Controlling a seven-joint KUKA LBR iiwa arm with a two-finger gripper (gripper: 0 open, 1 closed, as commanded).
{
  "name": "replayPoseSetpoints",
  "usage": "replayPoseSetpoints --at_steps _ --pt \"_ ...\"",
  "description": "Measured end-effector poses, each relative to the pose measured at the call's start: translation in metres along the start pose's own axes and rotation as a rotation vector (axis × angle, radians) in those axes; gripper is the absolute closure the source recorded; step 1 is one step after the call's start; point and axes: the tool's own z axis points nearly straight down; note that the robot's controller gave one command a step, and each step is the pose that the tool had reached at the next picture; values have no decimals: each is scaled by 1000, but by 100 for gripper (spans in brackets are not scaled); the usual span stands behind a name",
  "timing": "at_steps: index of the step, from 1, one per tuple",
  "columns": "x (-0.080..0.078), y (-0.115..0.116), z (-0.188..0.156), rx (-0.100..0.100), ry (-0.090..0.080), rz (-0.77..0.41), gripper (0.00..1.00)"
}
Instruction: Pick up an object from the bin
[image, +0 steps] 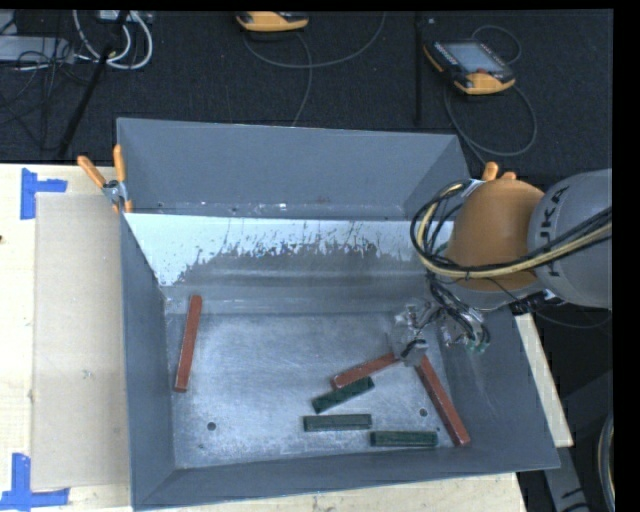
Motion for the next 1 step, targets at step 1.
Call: replayPoseSetpoints --at_steps 1 --pt "0 1 0 -2 1 -1 0"
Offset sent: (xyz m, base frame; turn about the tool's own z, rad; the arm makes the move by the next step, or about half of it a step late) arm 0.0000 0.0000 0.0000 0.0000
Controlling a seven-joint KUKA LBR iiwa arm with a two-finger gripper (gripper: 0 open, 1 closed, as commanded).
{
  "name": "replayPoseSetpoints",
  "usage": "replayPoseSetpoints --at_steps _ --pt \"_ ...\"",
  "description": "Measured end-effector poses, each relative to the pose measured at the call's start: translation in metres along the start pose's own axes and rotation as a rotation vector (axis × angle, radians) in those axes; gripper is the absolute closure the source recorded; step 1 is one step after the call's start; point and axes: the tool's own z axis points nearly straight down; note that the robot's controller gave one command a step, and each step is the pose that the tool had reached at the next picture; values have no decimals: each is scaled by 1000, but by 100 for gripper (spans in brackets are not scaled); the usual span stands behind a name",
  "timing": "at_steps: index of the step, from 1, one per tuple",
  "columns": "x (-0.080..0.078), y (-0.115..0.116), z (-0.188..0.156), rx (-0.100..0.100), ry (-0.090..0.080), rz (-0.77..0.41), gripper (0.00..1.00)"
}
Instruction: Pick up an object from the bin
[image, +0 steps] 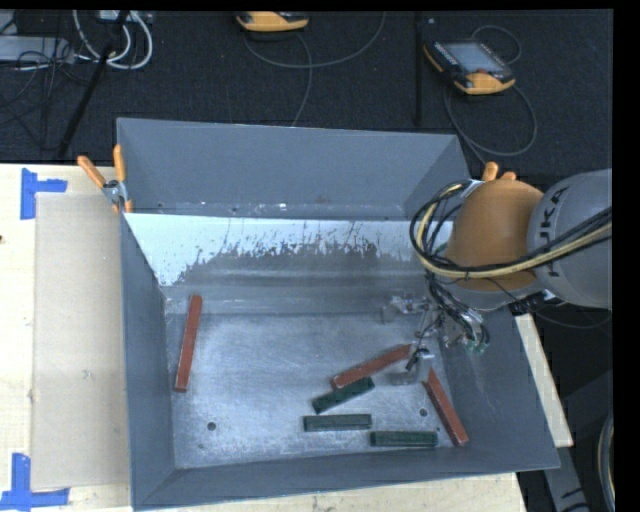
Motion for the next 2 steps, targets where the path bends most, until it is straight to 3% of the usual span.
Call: replayPoseSetpoints --at_steps 1,2 --pt "0 0 0 0 1 -1 100" --pt "2 28 -48 0 -2 -326 100"
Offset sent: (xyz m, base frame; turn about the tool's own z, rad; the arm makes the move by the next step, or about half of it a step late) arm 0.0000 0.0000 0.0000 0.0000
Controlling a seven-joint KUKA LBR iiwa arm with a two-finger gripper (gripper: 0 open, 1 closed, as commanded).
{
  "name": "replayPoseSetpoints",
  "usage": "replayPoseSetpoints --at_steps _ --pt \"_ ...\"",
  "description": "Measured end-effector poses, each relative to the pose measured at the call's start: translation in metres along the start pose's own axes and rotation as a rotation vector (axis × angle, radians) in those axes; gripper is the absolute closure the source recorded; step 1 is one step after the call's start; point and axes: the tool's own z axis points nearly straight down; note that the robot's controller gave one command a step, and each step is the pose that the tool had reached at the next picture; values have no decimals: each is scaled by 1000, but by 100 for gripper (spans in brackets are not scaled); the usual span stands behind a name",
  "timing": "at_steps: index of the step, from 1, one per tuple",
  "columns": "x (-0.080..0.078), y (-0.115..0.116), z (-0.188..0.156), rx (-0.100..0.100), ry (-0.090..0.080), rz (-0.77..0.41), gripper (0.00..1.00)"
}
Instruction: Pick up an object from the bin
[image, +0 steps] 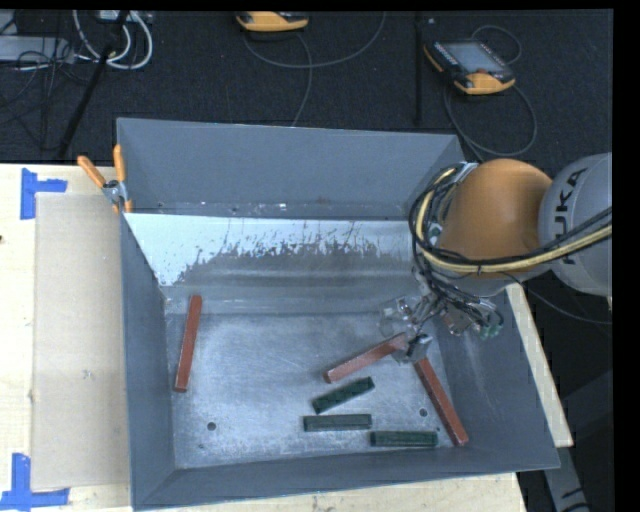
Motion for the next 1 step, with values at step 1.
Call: replayPoseSetpoints --at_steps 1 --pt "-12 -11 -102 4 -5 -18 100"
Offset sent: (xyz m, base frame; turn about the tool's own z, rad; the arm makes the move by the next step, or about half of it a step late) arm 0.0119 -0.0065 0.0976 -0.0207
